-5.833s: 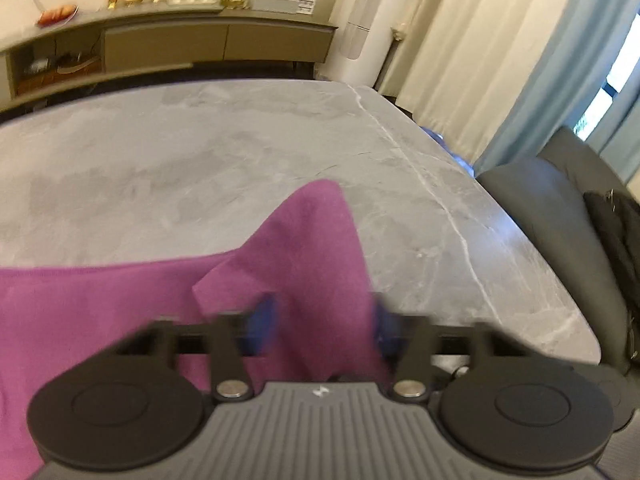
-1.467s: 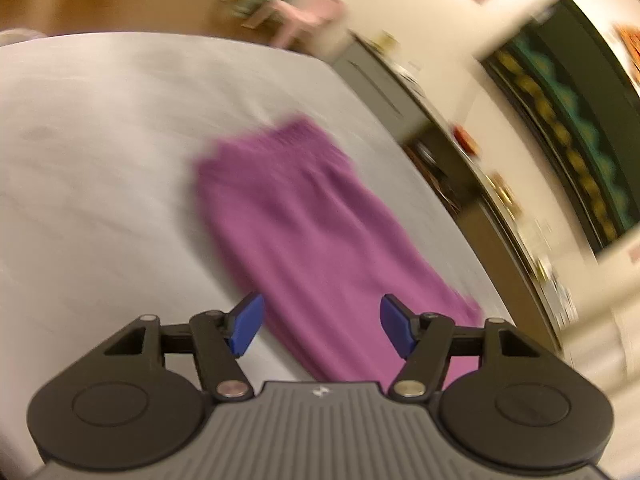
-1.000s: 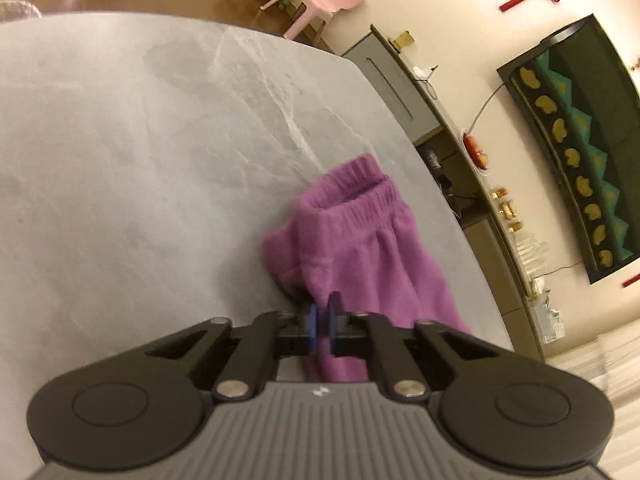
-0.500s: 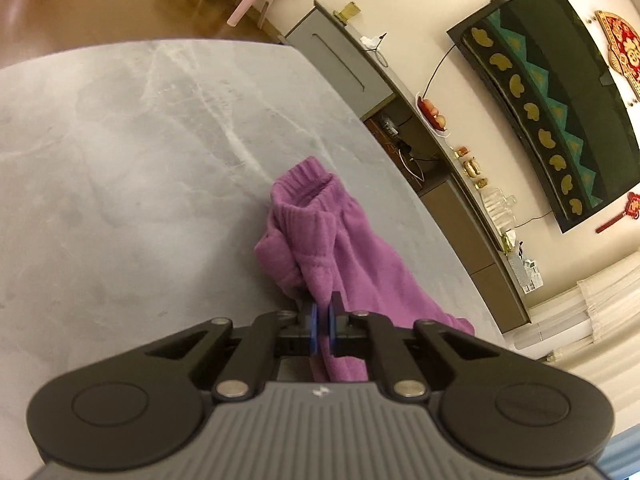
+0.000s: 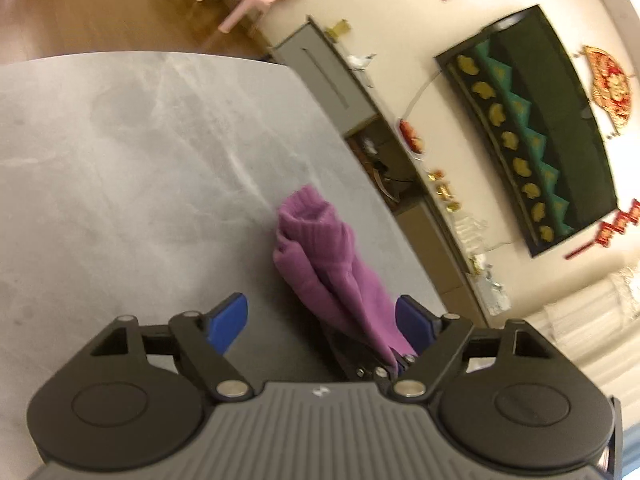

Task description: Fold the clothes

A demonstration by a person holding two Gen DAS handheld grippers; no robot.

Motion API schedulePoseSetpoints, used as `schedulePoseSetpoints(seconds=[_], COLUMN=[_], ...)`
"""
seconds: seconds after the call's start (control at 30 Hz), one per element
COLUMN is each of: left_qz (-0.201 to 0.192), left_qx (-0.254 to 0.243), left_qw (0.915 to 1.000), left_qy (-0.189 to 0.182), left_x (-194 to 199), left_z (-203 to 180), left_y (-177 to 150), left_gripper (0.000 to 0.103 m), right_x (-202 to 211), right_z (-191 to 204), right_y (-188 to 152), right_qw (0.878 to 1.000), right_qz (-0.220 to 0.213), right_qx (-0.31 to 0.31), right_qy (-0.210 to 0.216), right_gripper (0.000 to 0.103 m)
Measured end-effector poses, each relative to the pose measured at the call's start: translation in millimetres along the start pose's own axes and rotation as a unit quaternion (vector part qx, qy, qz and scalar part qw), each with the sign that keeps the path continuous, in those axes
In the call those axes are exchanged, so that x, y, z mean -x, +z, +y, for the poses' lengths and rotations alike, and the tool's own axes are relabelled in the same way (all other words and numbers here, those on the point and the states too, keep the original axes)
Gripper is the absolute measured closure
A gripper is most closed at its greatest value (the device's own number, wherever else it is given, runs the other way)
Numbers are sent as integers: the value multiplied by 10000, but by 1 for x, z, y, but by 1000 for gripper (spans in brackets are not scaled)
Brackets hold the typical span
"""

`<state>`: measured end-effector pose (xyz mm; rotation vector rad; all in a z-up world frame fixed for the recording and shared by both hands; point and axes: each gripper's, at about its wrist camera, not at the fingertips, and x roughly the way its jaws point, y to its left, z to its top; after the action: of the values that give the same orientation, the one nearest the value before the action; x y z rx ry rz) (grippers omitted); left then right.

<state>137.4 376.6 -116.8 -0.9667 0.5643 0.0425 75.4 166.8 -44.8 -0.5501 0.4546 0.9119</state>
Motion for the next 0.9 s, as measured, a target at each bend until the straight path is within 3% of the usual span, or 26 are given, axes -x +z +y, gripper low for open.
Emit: schedulePoseSetpoints(seconds=[0.07, 0.2, 0.23, 0.27, 0.3, 0.33, 0.37, 0.4, 0.43, 0.47, 0.57, 0.63, 0.67, 0.73, 0.87, 0.9], left_qz=[136, 142, 162, 199, 249, 288, 322, 325, 317, 310, 214, 175, 153, 95, -52, -104], left_qx=[-125, -293, -244, -186, -131, -97, -69, -82, -107, -132, -412, -566, -645, -839, -1417, -1663], left_qw=[9998, 9985, 9982, 9978, 9971, 9963, 9954, 9950, 9948, 9945, 9928, 9915, 9907, 9889, 9807, 9759], left_qy=[35, 435, 526, 606, 708, 805, 899, 940, 965, 990, 1107, 1157, 1184, 1224, 1345, 1408], left_x=[-8, -30, -35, -39, -43, -45, -47, -46, -45, -43, -40, -39, -39, -37, -33, -32], left_z=[-9, -16, -13, -9, -5, -2, 2, 3, 3, 3, -6, -12, -16, -24, -43, -50], left_y=[-2, 0, 1, 2, 2, 2, 3, 2, 2, 2, 1, -1, -2, -6, -15, -19], left_gripper=[11, 13, 23, 54, 70, 86, 88, 89, 90, 90, 90, 90, 90, 90, 91, 91], right_x=[8, 22, 24, 27, 27, 28, 28, 31, 38, 46, 68, 60, 49, 21, -50, -57], right_z=[-3, 2, 5, 8, 8, 8, 9, 4, -7, -18, -50, -80, -92, -107, -117, -114], right_y=[-1, -8, -11, -14, -17, -20, -22, -23, -23, -22, -20, -13, -9, -3, -9, -11], right_qw=[9999, 9995, 9993, 9991, 9986, 9980, 9973, 9954, 9945, 9930, 9852, 9824, 9820, 9790, 9751, 9784], right_qz=[-21, -62, -59, -55, 4, 63, 122, 198, 113, 28, -223, -140, 22, 393, 1238, 1163], right_qx=[-96, -38, -36, -34, -43, -52, -63, -162, -382, -603, -1263, -1693, -1823, -1969, -1818, -1692], right_qy=[98, 319, 367, 417, 518, 619, 723, 928, 972, 1016, 1139, 776, 500, 341, 277, 248], right_gripper=[103, 103, 103, 103, 103, 99, 91, 67, 50, 49, 56, 68, 74, 89, 91, 93])
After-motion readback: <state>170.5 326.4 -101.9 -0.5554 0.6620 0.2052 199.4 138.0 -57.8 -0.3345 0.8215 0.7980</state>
